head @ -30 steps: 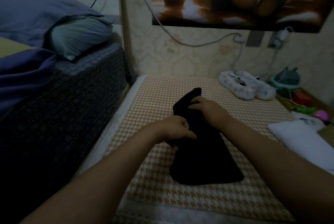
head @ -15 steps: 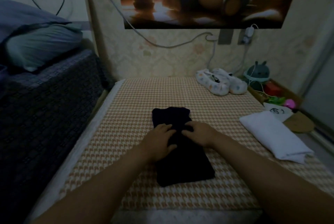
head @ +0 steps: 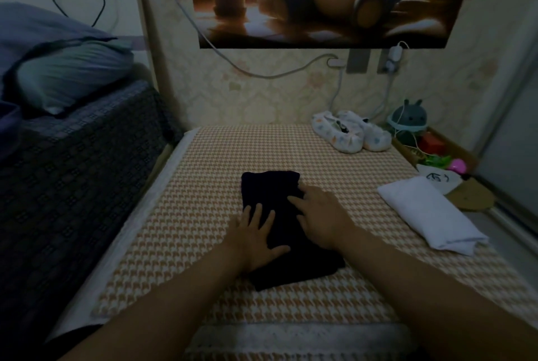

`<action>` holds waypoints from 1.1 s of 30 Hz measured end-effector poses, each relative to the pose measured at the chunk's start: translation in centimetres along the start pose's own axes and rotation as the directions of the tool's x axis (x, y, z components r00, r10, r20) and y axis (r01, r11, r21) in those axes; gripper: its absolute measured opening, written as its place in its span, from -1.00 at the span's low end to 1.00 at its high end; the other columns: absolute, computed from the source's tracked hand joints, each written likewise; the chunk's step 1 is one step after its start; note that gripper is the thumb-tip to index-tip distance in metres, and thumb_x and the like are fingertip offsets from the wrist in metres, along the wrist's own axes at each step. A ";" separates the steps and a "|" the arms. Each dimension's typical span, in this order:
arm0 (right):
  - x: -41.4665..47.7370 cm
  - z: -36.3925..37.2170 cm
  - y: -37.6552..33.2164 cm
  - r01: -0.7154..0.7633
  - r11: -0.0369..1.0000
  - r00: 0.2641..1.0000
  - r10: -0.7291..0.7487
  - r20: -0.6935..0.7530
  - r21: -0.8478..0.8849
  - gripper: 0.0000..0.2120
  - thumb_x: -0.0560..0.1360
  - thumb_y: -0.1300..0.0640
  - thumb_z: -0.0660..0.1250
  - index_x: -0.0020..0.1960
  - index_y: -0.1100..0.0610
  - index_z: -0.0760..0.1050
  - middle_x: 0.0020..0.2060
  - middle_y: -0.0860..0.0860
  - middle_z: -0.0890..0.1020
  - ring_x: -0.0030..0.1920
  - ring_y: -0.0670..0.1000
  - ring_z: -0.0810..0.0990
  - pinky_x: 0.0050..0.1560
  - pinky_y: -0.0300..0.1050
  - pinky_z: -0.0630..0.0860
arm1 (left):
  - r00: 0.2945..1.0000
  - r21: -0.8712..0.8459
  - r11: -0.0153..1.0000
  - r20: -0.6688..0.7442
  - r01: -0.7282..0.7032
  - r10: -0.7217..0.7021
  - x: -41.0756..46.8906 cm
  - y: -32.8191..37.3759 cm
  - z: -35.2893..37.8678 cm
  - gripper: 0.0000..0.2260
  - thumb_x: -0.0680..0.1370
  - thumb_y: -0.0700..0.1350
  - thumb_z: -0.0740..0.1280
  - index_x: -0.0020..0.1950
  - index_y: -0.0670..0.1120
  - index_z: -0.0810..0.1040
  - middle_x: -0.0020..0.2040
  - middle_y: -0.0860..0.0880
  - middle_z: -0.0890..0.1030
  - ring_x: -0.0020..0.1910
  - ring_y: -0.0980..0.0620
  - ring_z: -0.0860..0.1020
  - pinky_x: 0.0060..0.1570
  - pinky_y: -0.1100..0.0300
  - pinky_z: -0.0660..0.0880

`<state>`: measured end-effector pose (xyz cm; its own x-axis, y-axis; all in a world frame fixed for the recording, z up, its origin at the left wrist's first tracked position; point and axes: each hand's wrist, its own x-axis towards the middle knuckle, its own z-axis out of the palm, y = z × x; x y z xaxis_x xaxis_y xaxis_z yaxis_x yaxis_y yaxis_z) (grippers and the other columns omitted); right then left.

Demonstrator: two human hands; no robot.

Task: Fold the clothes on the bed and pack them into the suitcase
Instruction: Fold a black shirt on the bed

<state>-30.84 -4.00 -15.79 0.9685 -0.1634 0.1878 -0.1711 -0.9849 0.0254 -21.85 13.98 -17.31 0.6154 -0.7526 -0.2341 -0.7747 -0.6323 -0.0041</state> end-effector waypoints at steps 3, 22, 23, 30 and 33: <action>-1.9 0.5 -0.8 0.024 0.995 0.960 -0.051 0.274 0.101 -0.40 0.64 -0.20 -0.03 0.59 0.01 -0.07 0.57 0.04 -0.09 0.56 0.06 -0.12 0.54 0.00 -0.09 | 1.000 -0.027 1.000 0.018 0.016 -0.015 -0.5 -0.1 0.2 -0.12 0.41 0.52 -0.15 0.55 0.04 -0.32 0.55 -0.08 -0.33 0.53 -0.12 -0.31 0.50 -0.16 -0.18; -7.4 -1.2 -0.5 0.307 0.951 0.912 -0.280 0.300 -0.043 -0.31 0.64 0.09 0.15 0.57 -0.02 -0.24 0.57 0.06 -0.06 0.56 0.06 -0.02 0.43 -0.03 0.24 | 0.873 0.263 0.853 -0.070 -0.451 0.483 -5.1 0.2 -1.8 -0.64 0.56 -0.06 0.25 0.35 -0.07 0.44 0.25 -0.06 0.54 0.11 -0.07 0.55 0.06 0.03 0.53; -7.3 -1.0 -0.6 0.294 0.955 0.920 -0.270 0.283 -0.044 -0.30 0.62 0.18 0.16 0.58 -0.02 -0.21 0.57 0.07 -0.02 0.55 0.07 0.02 0.43 -0.03 0.24 | 0.867 0.251 0.858 -0.109 -0.449 0.486 -4.9 0.3 -1.5 -0.69 0.54 -0.13 0.24 0.29 -0.07 0.48 0.13 -0.05 0.58 0.00 -0.04 0.57 -0.05 0.09 0.53; -5.1 -3.4 -0.9 0.065 0.894 0.997 -0.073 0.000 0.444 -0.82 0.45 0.12 0.34 0.01 0.10 0.63 -0.16 0.03 0.68 -0.21 0.02 0.61 -0.19 -0.03 0.56 | 0.934 -0.461 0.827 -0.298 -0.321 0.197 -5.1 -1.6 -4.5 -0.81 0.54 -0.21 0.24 -0.27 -0.17 0.51 -0.38 0.01 0.49 -0.44 0.13 0.41 -0.35 0.23 0.39; -4.4 -4.9 -0.8 -0.009 0.763 0.999 0.037 -0.029 0.646 -0.91 0.43 0.12 0.36 -0.12 0.12 0.60 -0.28 0.01 0.65 -0.28 -0.03 0.61 -0.26 -0.05 0.57 | 0.962 -0.645 0.726 -0.261 -0.239 0.085 -5.0 -2.6 -5.4 -0.84 0.57 -0.20 0.22 -0.10 -0.05 0.58 -0.20 -0.02 0.62 -0.27 0.05 0.59 -0.23 0.12 0.54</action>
<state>-35.89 -2.23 -11.84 0.9558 -0.1980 0.2174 -0.0228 -0.7870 -0.6166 -22.14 18.43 -10.84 0.5634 -0.8257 0.0280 -0.6163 -0.3974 0.6799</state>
